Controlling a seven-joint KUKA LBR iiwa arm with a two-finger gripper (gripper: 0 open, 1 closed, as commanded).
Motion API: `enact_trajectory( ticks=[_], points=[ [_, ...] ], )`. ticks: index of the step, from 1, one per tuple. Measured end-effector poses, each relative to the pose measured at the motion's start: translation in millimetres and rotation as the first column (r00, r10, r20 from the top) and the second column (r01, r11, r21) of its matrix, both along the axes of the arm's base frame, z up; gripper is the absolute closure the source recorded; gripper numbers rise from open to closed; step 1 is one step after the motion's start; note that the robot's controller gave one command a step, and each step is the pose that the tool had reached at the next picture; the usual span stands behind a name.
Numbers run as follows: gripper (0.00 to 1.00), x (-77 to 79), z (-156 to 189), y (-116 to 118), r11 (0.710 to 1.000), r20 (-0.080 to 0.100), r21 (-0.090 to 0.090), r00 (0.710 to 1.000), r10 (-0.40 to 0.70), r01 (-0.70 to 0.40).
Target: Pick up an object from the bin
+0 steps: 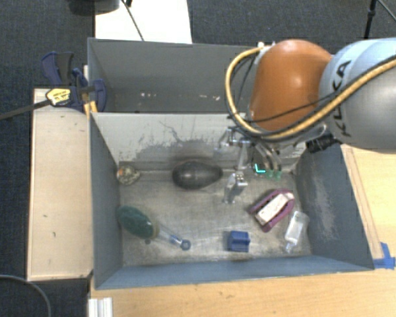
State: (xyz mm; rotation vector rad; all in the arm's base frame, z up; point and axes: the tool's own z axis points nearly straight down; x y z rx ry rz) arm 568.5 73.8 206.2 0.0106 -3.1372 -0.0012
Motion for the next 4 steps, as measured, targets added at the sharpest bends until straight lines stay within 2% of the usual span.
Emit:
enact_trajectory(
  ticks=[1, 2, 3, 4],
  points=[
    [0.0, 23.9, -45.1, 40.5, 0.909, 0.005, 0.001, 0.909, -0.417, 0.417],
    [0.0, 23.4, -123.5, 8.2, 0.962, 0.011, 0.002, 0.962, -0.271, 0.271],
    [1.0, 22.7, -125.3, 8.0, 0.961, 0.008, 0.001, 0.961, -0.275, 0.275],
    [1.0, 16.1, 6.7, 4.7, 0.986, 0.013, 0.001, 0.986, -0.168, 0.168]
  ],
)
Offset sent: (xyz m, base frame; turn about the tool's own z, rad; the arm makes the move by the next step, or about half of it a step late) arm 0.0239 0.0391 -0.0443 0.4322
